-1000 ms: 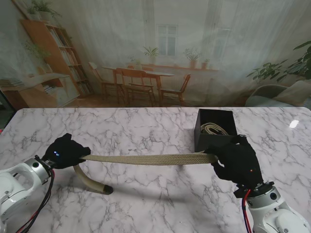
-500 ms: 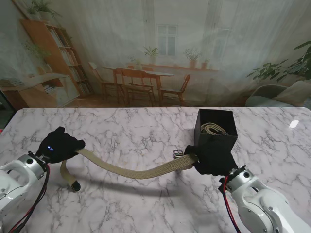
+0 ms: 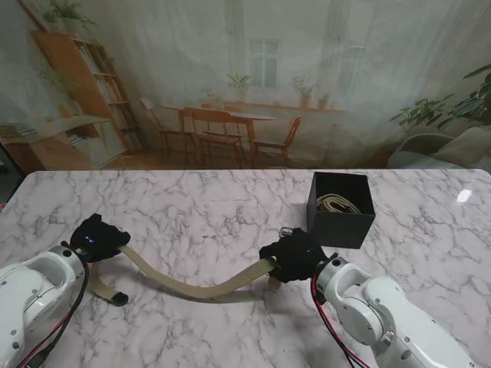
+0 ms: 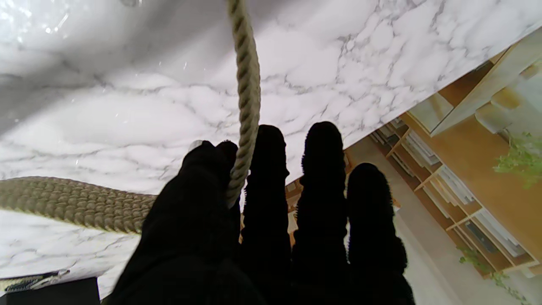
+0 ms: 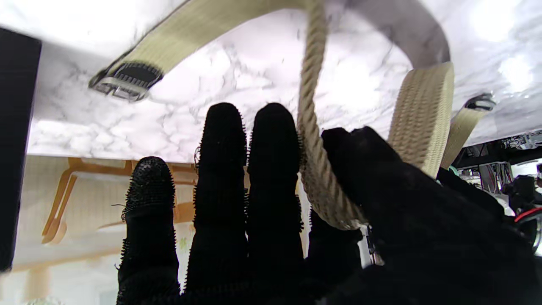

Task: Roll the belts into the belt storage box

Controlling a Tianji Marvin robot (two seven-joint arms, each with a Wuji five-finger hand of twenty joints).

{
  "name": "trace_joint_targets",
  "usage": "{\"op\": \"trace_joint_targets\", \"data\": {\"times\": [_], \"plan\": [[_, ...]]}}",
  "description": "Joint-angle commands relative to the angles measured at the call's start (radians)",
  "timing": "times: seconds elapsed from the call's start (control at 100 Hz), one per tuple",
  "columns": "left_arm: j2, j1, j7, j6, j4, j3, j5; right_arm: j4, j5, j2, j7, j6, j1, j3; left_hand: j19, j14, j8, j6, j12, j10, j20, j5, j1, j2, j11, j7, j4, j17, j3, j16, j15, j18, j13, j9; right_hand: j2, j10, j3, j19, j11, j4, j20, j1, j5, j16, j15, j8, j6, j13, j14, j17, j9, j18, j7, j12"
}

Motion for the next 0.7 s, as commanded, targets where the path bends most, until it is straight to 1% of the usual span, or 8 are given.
{"op": "trace_joint_targets", "data": {"times": [0.0,0.06,0.09,0.11,0.13,0.22,0.48,0.69], "plan": [[0.002,-0.021,-0.033,0.013,0.029,0.017,-0.007,0.036,0.017,-0.004,0.002,0.018,0.01,-0.02,-0.016,-0.001,0.006,-0.014,0.017,-0.01,0.006,0.029,0.064,0.036,-0.006,0.012,0.024,-0.013,0.018,-0.009,-0.015,0.006,-0.006,0.005,0.058,-0.005,-0.008,0.004,-0.042,0.012,0.022,-0.014,-0.013,-0.012,-0.039,-0.025,0.002,-0.017,-0.011,-0.016,-0.027,-0.01,-0.006,-0.018],[0.003,-0.035,-0.047,0.025,0.047,0.031,-0.013,0.056,0.035,-0.004,0.006,0.033,0.023,-0.041,-0.016,0.0,0.006,-0.014,0.018,-0.009,0.006,0.029,0.065,0.036,-0.006,0.013,0.024,-0.013,0.017,-0.008,-0.015,0.006,-0.007,0.005,0.082,0.007,-0.036,0.003,-0.077,0.017,0.024,-0.056,-0.041,-0.018,-0.052,-0.034,0.013,-0.039,-0.005,-0.024,-0.058,-0.011,-0.028,-0.034],[0.003,-0.042,-0.054,0.031,0.055,0.038,-0.014,0.064,0.046,-0.003,0.019,0.035,0.029,-0.048,-0.016,-0.001,0.006,-0.014,0.018,-0.008,0.006,0.029,0.065,0.035,-0.005,0.013,0.024,-0.013,0.017,-0.007,-0.014,0.006,-0.007,0.005,0.109,0.013,-0.047,0.0,-0.101,0.037,0.026,-0.123,-0.052,-0.026,-0.062,0.009,0.041,-0.054,0.0,-0.031,-0.085,-0.011,-0.129,-0.044],[0.004,-0.046,-0.057,0.035,0.062,0.042,-0.012,0.07,0.057,-0.002,0.033,0.03,0.033,-0.05,-0.017,-0.002,0.006,-0.015,0.018,-0.008,0.006,0.029,0.065,0.036,-0.005,0.014,0.024,-0.013,0.017,-0.007,-0.014,0.006,-0.006,0.005,0.133,0.021,-0.043,-0.005,-0.123,0.103,0.028,-0.207,-0.065,-0.034,-0.076,0.088,0.078,-0.077,0.004,-0.041,-0.127,-0.011,-0.26,-0.053],[0.005,-0.05,-0.061,0.04,0.068,0.047,-0.011,0.075,0.067,-0.001,0.045,0.024,0.036,-0.052,-0.017,-0.002,0.006,-0.016,0.018,-0.008,0.006,0.029,0.065,0.035,-0.005,0.014,0.024,-0.013,0.016,-0.007,-0.013,0.006,-0.005,0.006,0.135,0.029,-0.051,-0.007,-0.139,0.126,0.029,-0.251,-0.086,-0.037,-0.085,0.11,0.094,-0.096,0.011,-0.048,-0.16,-0.013,-0.306,-0.059],[0.006,-0.067,-0.075,0.062,0.096,0.064,-0.01,0.083,0.08,0.004,0.07,0.005,0.036,-0.051,-0.016,-0.002,0.005,-0.015,0.018,-0.007,0.007,0.03,0.065,0.035,-0.004,0.016,0.025,-0.011,0.016,-0.006,-0.013,0.005,-0.005,0.006,0.137,0.052,-0.132,-0.006,-0.183,0.132,0.037,-0.349,-0.18,-0.05,-0.111,0.131,0.129,-0.171,0.034,-0.067,-0.29,-0.015,-0.378,-0.082],[0.011,-0.105,-0.106,0.119,0.165,0.097,-0.01,0.039,0.091,-0.008,-0.03,-0.124,-0.053,0.058,-0.02,-0.002,0.003,-0.018,0.018,-0.008,0.007,0.029,0.067,0.037,-0.004,0.017,0.025,-0.015,0.015,-0.005,-0.013,0.003,-0.008,0.004,0.122,0.09,-0.225,-0.001,-0.16,0.141,0.062,-0.402,-0.202,-0.053,-0.079,0.168,0.12,-0.304,0.037,-0.092,-0.491,-0.028,-0.402,-0.106],[0.013,-0.124,-0.113,0.141,0.197,0.108,-0.012,-0.022,0.086,-0.01,-0.055,-0.217,-0.115,0.145,-0.023,-0.001,0.002,-0.018,0.019,-0.01,0.007,0.026,0.069,0.04,-0.004,0.019,0.025,-0.018,0.013,-0.004,-0.014,0.002,-0.011,0.002,0.087,0.111,-0.211,-0.024,-0.175,0.142,0.065,-0.393,-0.132,-0.069,-0.093,0.18,0.037,-0.386,0.044,-0.129,-0.578,-0.026,-0.384,-0.119]]}}
